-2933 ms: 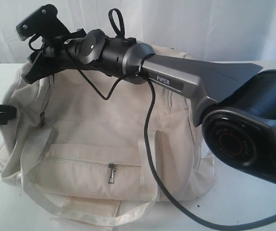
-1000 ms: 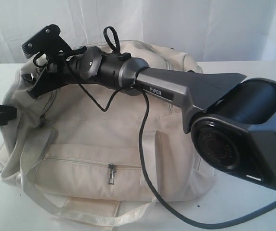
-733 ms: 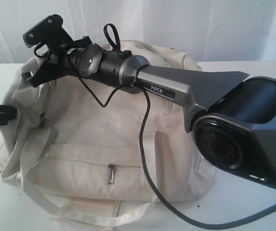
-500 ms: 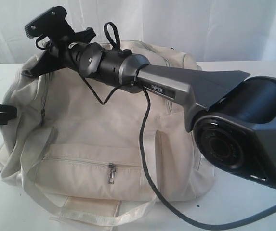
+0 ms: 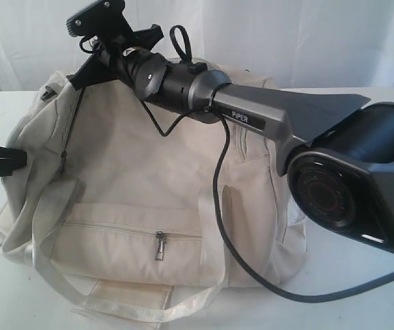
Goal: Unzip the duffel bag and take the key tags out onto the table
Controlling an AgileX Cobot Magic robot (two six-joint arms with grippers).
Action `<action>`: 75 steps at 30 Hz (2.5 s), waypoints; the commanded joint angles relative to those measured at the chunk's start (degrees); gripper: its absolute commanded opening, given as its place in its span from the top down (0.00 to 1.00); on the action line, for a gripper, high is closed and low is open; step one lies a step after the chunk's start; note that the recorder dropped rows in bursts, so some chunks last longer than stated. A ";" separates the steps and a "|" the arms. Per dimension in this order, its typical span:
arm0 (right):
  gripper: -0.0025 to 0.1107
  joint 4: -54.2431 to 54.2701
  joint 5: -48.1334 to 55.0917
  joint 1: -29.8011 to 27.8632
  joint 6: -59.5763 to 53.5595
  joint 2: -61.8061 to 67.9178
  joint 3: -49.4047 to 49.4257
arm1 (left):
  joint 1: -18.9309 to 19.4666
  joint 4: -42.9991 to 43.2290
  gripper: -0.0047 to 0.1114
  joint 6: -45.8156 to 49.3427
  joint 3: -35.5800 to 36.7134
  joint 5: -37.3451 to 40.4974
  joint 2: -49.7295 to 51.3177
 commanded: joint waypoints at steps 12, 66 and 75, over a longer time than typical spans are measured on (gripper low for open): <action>0.98 -0.11 0.74 -1.71 0.39 -2.21 -0.23 | -0.06 2.34 0.41 5.24 -11.51 10.53 -8.31; 0.98 2.34 18.99 -4.56 1.70 -6.28 -0.23 | -9.26 2.34 0.94 9.78 -33.48 4.06 23.65; 0.98 3.07 23.74 -6.32 4.44 -8.86 -0.23 | -3.51 2.34 0.96 5.64 -33.36 -9.30 20.88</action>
